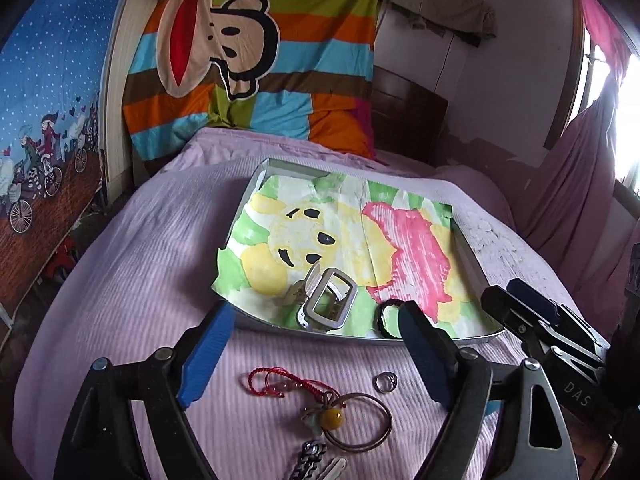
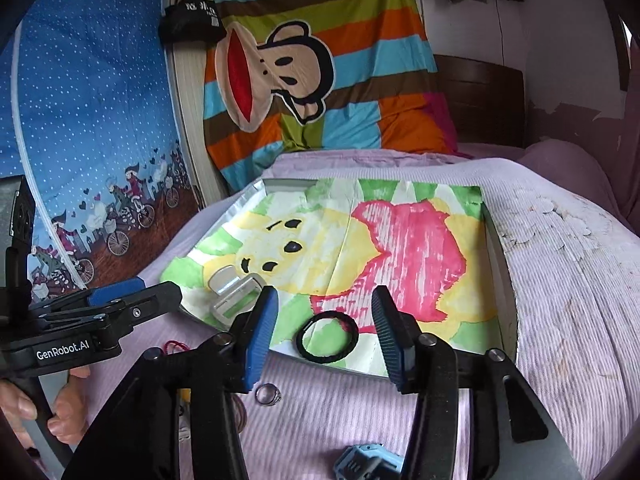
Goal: Organize jewelry
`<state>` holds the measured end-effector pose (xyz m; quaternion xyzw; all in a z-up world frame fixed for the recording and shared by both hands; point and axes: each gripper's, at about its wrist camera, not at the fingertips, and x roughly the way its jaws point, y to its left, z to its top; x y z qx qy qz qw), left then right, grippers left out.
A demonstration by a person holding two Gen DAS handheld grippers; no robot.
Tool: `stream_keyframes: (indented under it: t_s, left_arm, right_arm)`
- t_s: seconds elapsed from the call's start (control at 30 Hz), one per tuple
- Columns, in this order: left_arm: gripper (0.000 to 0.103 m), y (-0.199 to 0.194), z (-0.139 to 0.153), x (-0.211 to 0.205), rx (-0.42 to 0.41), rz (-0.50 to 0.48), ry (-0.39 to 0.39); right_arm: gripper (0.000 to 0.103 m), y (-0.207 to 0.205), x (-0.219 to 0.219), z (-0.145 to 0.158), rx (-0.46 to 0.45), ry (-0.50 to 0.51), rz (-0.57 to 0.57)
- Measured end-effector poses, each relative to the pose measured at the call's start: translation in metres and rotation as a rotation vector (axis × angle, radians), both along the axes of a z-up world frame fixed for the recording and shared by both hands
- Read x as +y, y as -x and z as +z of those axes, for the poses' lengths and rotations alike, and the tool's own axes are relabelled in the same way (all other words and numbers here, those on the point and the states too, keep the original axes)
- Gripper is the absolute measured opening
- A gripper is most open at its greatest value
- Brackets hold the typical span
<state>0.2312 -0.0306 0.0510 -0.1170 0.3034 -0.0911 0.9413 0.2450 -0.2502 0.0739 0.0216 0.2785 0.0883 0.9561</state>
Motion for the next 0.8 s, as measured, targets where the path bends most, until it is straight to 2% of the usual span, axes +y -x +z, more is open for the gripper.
stream_keyframes:
  t_s: [0.13, 0.23, 0.3, 0.4, 0.53, 0.8]
  left_arm:
    - [0.101, 0.033, 0.005, 0.007, -0.091, 0.028, -0.016]
    - [0.103, 0.056, 0.004, 0.013, -0.15, 0.056, -0.026]
    - [0.103, 0.07, 0.002, 0.016, -0.167, 0.058, -0.035]
    - [0.103, 0.09, -0.003, 0.02, -0.19, 0.056, -0.059]
    - [0.103, 0.114, -0.011, 0.018, -0.211, 0.045, -0.093]
    - [0.103, 0.142, -0.027, 0.015, -0.234, 0.031, -0.13]
  right_arm:
    - [0.077, 0.039, -0.001, 0.01, -0.114, -0.007, 0.001]
    - [0.091, 0.066, -0.002, 0.014, -0.186, -0.012, -0.006]
    - [0.096, 0.083, -0.004, 0.013, -0.218, -0.023, -0.009]
    - [0.1, 0.109, -0.005, 0.011, -0.251, -0.031, -0.018]
    - [0.101, 0.138, -0.009, 0.004, -0.274, -0.033, -0.019]
    - [0.101, 0.179, -0.008, -0.018, -0.261, -0.002, -0.037]
